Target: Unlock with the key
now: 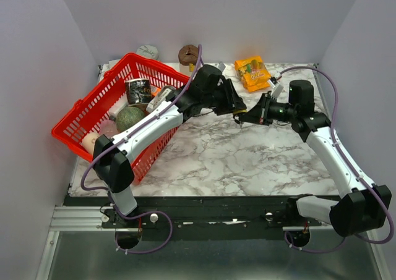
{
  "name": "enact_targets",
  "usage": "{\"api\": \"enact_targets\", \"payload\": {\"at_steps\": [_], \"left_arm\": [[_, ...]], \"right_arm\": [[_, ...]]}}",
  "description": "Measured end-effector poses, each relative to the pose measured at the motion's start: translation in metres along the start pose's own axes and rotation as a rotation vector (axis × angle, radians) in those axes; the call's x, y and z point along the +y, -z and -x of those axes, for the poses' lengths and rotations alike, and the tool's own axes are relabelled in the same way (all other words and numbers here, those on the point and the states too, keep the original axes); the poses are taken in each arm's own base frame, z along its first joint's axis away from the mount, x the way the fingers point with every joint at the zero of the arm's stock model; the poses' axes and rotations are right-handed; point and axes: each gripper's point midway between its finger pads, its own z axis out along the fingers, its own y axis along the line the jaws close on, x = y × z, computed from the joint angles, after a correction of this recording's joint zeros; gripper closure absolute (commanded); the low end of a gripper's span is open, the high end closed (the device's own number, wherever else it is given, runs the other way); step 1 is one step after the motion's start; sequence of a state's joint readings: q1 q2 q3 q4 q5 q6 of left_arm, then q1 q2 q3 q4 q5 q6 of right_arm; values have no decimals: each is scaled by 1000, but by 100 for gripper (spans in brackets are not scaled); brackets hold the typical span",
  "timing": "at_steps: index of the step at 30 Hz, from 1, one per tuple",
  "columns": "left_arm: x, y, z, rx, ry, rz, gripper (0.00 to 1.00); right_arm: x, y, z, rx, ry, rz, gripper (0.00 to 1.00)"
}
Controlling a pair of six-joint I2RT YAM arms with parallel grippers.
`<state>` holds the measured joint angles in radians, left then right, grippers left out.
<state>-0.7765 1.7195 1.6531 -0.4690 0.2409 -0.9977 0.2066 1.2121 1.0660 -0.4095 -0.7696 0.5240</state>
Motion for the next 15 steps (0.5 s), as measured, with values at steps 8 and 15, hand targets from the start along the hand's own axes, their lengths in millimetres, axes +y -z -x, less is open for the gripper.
{"api": "enact_targets", "payload": {"at_steps": [8, 15], "left_arm": [[-2, -3, 15, -48, -26, -2, 100], [-7, -4, 30, -100, -37, -12, 100]], "right_arm": [[-1, -6, 16, -108, 25, 21, 99], [0, -7, 35, -200, 65, 25, 99]]}}
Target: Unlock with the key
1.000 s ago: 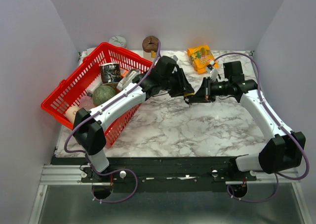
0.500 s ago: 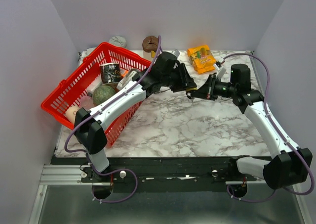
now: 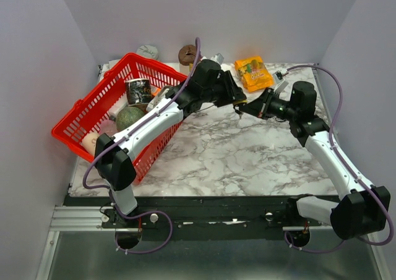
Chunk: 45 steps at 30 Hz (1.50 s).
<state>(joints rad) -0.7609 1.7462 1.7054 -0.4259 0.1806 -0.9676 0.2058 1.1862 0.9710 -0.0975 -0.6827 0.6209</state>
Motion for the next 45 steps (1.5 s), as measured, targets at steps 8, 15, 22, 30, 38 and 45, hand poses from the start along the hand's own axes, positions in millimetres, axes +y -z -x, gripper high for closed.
{"api": "enact_targets", "payload": {"at_steps": [8, 15, 22, 30, 38, 45], "left_arm": [[-9, -1, 14, -52, -9, -37, 100], [-9, -4, 14, -67, -11, -82, 100], [-17, 5, 14, -97, -26, -176, 100], [-41, 24, 22, -158, -51, -316, 100], [-68, 45, 31, -211, -84, -449, 100], [-76, 51, 34, -223, -92, -485, 100]], "right_arm": [[2, 0, 17, -77, 35, -13, 99], [1, 0, 18, -78, 6, -16, 99], [9, 3, 19, -75, -41, 8, 99], [33, 14, 32, -88, -63, 78, 99], [58, 25, 48, -106, -50, 156, 99], [67, 29, 53, -107, -15, 174, 99]]}}
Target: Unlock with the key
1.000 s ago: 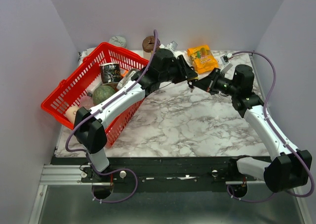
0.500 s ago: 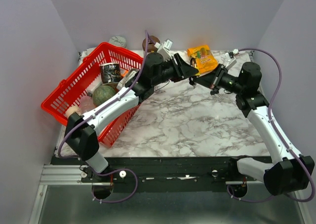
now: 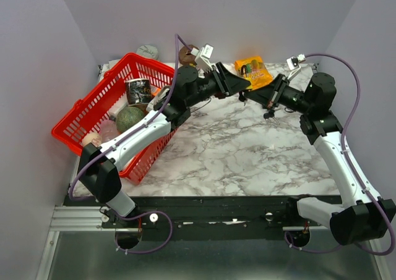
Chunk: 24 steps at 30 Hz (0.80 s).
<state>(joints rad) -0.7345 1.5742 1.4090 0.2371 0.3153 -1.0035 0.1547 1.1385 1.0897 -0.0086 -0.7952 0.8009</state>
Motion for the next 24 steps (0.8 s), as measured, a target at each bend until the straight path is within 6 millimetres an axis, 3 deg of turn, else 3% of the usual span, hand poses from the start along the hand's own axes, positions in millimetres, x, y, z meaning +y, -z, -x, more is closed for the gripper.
{"api": "enact_targets", "payload": {"at_steps": [3, 6, 7, 10, 17, 24], "left_arm": [[-1, 0, -1, 9, 2, 5, 100], [0, 2, -7, 39, 15, 7, 100], [1, 3, -10, 54, 22, 10, 100], [2, 5, -19, 99, 46, 9, 100], [19, 16, -54, 274, 105, 15, 100], [17, 35, -80, 429, 90, -96, 100]], "right_arm": [[0, 2, -1, 9, 25, -9, 88], [0, 8, -7, 26, 60, -26, 67], [1, 10, -9, 30, 66, -29, 51], [9, 21, -16, 32, 101, -30, 33], [36, 48, -12, -57, 238, -14, 20], [66, 37, 10, 3, 343, 98, 20]]}}
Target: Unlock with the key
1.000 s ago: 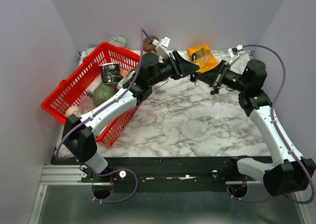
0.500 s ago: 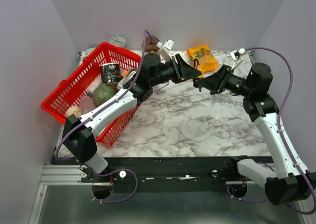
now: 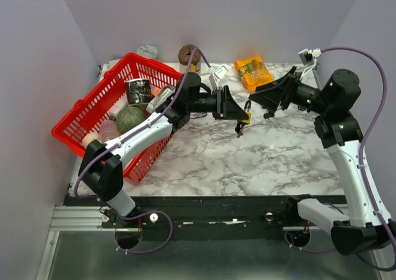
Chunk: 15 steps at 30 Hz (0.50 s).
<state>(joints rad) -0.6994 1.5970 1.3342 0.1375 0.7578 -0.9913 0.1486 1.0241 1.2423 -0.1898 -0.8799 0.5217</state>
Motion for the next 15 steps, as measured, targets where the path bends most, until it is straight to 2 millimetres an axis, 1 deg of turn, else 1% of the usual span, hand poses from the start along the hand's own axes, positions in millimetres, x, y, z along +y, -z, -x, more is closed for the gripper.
{"api": "enact_targets", "payload": {"at_steps": [1, 3, 5, 7, 10, 15], "left_arm": [[-2, 2, -6, 21, -1, -18, 100], [-11, 8, -18, 60, -13, -81, 100], [-25, 17, -29, 96, -5, -149, 100], [-42, 26, -36, 118, -19, -225, 100], [-67, 39, -41, 141, -37, -322, 100], [-93, 52, -45, 166, -49, -429, 100]], "right_arm": [[2, -3, 2, 14, 6, 22, 20], [6, -6, 4, 46, 16, 67, 21], [16, -6, 1, 90, 16, 138, 22], [17, -7, -4, 118, 1, 167, 22], [26, -4, -13, 164, -17, 232, 22], [42, 4, -28, 218, -37, 323, 23]]}}
